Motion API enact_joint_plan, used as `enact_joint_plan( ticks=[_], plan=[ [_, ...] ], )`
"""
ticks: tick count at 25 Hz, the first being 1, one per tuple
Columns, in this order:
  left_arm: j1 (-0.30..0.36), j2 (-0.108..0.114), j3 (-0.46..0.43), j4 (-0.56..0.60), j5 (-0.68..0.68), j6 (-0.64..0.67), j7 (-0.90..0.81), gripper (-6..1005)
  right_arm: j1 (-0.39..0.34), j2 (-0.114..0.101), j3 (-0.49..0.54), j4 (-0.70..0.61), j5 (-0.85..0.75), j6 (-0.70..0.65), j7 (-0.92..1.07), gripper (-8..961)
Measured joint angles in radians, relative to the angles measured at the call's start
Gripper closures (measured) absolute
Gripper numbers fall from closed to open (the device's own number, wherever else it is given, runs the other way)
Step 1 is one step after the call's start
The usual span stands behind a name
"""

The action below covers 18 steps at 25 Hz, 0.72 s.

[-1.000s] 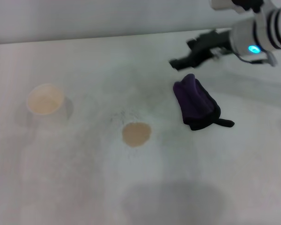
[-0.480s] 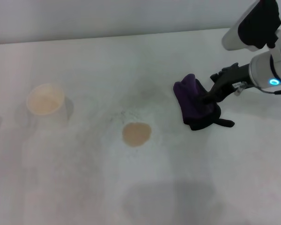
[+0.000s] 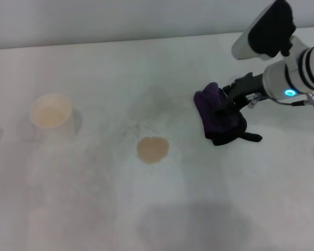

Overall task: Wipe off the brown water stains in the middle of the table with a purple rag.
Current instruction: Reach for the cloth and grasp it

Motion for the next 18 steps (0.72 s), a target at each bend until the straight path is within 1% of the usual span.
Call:
enact_joint_plan(
  ticks=[5,11,18],
  plan=[
    [-0.002,0.0,0.0,0.0,-0.018,0.0,0.0,110,0.018,-0.001,-0.016,0.034,0.0,-0.013,0.0,157],
    [-0.006,0.001,0.0,0.0,-0.02,0.0,-0.001,110,0.02,-0.003,-0.018,0.05,-0.009,-0.025,0.0,393],
    [-0.005,0.001,0.0,-0.001,-0.02,0.0,-0.001,110,0.025,-0.006,-0.018,0.066,-0.027,-0.026,0.001,703]
  ],
)
